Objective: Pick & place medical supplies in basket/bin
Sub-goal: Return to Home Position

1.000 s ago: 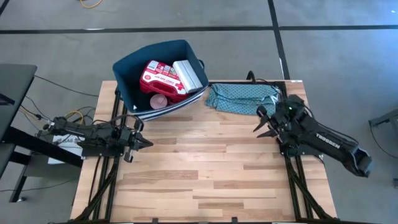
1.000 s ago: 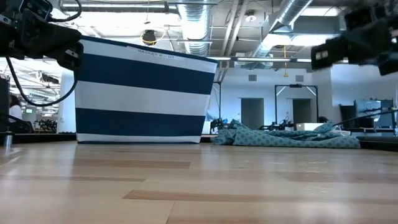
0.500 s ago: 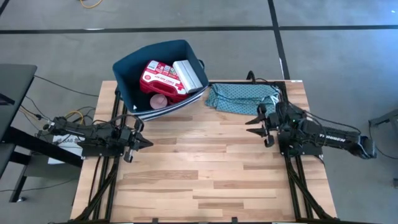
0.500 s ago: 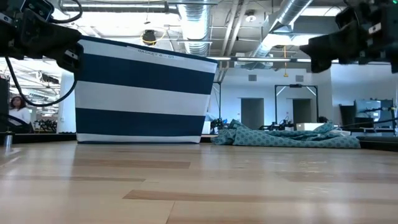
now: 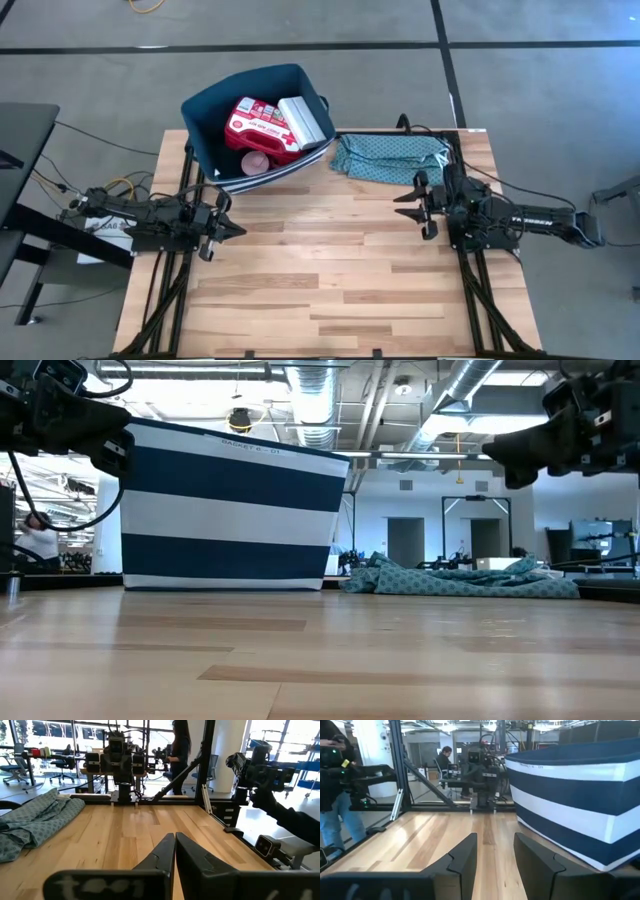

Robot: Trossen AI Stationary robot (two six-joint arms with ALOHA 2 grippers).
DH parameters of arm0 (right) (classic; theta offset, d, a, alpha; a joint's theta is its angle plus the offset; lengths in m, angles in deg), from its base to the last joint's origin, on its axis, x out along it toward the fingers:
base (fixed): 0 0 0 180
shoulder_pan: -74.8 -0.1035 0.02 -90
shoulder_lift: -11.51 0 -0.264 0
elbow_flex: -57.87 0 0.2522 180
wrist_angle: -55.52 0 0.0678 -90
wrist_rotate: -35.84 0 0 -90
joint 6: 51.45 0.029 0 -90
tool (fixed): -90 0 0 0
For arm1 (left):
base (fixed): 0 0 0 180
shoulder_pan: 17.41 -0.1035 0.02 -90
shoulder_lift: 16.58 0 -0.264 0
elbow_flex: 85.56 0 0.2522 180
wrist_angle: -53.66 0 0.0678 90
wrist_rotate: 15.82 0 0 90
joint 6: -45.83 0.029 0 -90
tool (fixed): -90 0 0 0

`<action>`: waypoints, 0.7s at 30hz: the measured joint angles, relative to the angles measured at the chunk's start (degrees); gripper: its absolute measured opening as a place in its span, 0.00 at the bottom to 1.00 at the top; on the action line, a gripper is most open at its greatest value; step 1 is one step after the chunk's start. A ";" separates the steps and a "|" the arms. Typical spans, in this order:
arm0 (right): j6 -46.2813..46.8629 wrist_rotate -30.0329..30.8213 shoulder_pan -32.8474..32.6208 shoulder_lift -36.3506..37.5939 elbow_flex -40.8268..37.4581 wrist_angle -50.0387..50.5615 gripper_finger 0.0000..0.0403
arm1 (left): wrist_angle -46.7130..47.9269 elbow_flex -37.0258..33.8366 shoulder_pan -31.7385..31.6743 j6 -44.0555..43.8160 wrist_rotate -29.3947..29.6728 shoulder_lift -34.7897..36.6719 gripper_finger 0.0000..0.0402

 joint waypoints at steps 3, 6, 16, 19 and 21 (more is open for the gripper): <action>0.00 0.00 0.00 0.00 0.00 0.58 0.30 | 0.00 0.00 -0.01 0.00 0.00 0.00 0.01; -0.07 -0.02 0.00 0.00 0.00 1.09 0.30 | 0.00 0.00 0.00 -0.02 -0.01 0.00 0.01; -0.07 -0.02 0.00 0.00 0.00 1.83 0.30 | 0.00 0.00 -0.01 -0.04 -0.02 0.00 0.01; -0.07 -0.02 0.00 0.00 -0.01 1.83 0.30 | 0.00 0.00 0.00 -0.07 -0.02 0.00 0.01; -0.09 -0.02 0.00 0.00 -0.02 1.83 0.30 | 0.00 0.00 0.00 -0.07 -0.02 0.00 0.01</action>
